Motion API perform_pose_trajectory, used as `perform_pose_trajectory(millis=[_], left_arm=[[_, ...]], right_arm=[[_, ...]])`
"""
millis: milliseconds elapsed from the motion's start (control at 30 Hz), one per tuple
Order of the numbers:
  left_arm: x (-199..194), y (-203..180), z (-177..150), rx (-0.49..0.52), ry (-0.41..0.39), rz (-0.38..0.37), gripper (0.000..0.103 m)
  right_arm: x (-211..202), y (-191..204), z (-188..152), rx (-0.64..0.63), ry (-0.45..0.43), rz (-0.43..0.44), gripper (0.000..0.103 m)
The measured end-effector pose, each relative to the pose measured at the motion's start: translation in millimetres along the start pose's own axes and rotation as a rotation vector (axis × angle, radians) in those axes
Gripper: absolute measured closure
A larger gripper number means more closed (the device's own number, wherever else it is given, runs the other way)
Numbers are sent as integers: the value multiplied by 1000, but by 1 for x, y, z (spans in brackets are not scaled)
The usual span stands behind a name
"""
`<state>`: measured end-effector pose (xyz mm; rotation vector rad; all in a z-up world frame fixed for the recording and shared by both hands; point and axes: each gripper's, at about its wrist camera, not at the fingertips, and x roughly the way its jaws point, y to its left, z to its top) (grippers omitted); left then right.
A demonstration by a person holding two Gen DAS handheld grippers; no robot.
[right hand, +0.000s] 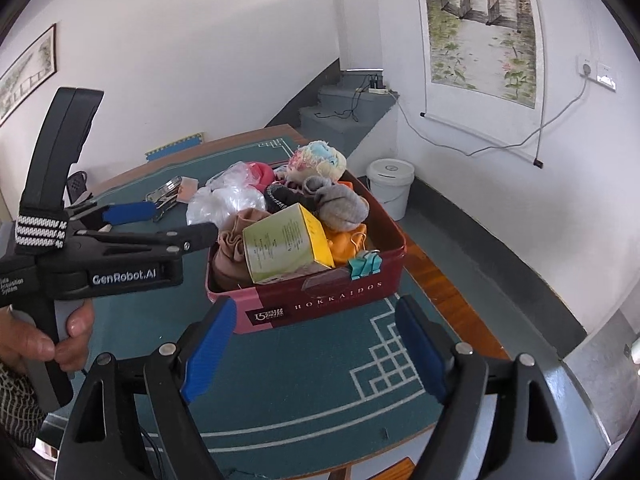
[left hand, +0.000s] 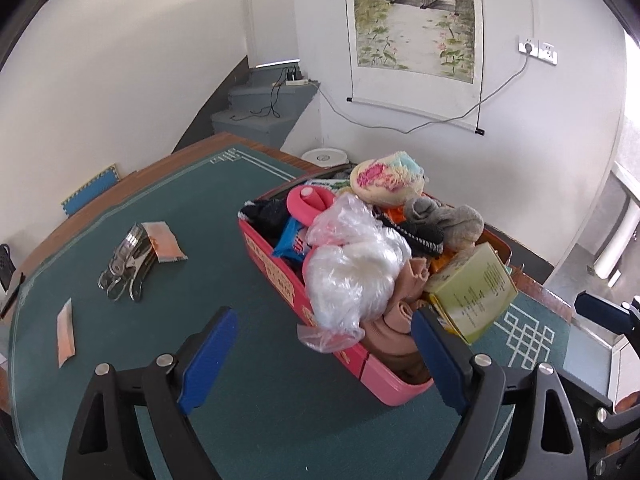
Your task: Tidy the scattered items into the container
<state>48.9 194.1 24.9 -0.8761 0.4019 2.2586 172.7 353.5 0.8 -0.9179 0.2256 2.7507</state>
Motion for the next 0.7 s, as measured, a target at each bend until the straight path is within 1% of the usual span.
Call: perform_pose_trajectory(millis=[267, 400, 567, 700], left_arm=[[-2, 3, -2, -31, 31, -13, 13], [-3, 3, 0, -39, 37, -25, 13], [-5, 2, 3, -42, 29, -51, 13], [-6, -2, 6, -21, 14, -67, 13]], right_arm=[[-5, 4, 4, 12, -6, -32, 19], [-8, 5, 8, 24, -10, -62, 19], [-5, 3, 6, 32, -6, -62, 18], [2, 0, 3, 47, 11, -68, 18]])
